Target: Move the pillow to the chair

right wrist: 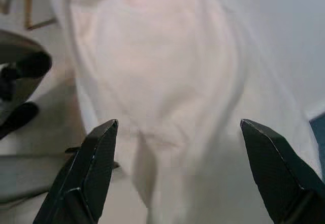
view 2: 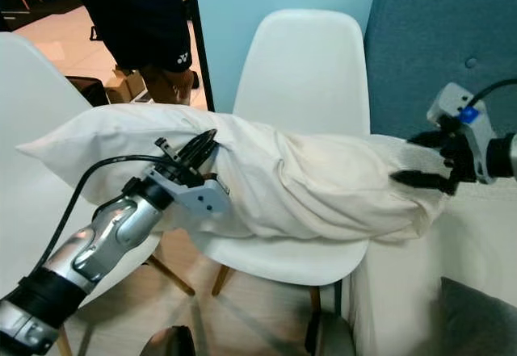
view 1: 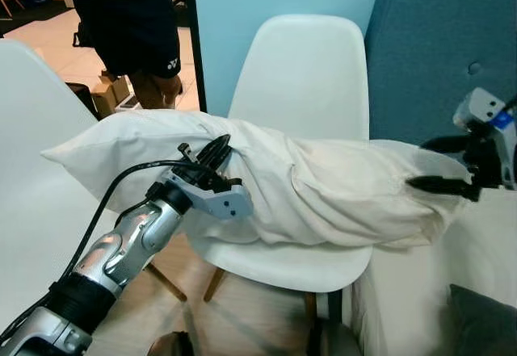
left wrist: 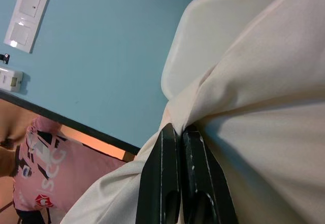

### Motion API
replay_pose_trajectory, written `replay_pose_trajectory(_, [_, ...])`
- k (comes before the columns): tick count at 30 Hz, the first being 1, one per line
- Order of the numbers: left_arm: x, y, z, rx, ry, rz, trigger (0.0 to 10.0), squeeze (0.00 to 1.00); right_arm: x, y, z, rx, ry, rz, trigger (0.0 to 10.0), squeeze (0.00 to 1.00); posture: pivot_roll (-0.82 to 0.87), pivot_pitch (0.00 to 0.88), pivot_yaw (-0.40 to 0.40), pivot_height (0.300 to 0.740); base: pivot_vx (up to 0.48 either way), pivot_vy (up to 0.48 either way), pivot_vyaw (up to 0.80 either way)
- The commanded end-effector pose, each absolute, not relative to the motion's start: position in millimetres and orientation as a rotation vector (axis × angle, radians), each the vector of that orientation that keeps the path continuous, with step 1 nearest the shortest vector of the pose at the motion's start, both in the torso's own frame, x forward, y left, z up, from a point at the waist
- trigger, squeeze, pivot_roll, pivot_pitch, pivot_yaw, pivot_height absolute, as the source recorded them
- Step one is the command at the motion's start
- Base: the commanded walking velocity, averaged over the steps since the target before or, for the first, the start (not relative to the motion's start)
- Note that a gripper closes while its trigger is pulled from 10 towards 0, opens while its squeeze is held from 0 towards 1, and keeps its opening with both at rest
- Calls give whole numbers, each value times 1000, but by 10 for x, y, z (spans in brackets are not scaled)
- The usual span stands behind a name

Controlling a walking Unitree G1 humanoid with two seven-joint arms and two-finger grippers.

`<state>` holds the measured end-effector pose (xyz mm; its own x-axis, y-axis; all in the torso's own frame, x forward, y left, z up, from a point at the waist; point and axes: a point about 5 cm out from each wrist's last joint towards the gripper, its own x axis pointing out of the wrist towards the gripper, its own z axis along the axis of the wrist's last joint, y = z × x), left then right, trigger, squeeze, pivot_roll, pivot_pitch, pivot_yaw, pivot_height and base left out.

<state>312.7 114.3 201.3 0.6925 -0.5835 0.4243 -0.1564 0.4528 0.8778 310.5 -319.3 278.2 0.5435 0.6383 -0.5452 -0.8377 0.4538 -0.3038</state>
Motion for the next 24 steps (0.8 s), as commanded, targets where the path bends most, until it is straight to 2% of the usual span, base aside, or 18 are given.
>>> replay_pose_trajectory(1, [3111, 1100, 2073, 1087, -822, -303, 0, 0, 3072, -3157, 2750, -609, 420, 1006, 10000, 0, 22, 34, -30, 537, 0, 0, 0])
replay_pose_trajectory(6, [3108, 1047, 2111, 1072, -833, -300, 78, 0, 3011, -3094, 2565, -747, 603, 1129, 10000, 0, 18, 33, -23, 537, 0, 0, 0])
replay_pose_trajectory(7, [3108, 1021, 2135, 1065, -842, -303, 6627, 0, 3007, -3113, 2418, -868, 725, 1131, 10000, 0, 18, 31, -21, 537, 0, 0, 0])
replay_pose_trajectory(8, [3110, 1015, 2141, 1065, -844, -305, 10000, 0, 3038, -3119, 2380, -925, 736, 1103, 10000, 0, 16, 30, -20, 537, 0, 0, 0])
replay_pose_trajectory(17, [3116, 1002, 2180, 1060, -853, -300, 10000, 0, 3206, -3084, 2373, -1125, 618, 955, 10000, 0, 18, 23, -19, 537, 0, 0, 0])
replay_pose_trajectory(24, [3117, 979, 2187, 1058, -857, -300, 10000, 0, 3304, -2929, 2449, -1108, 434, 955, 10000, 0, 12, 11, -16, 537, 0, 0, 0])
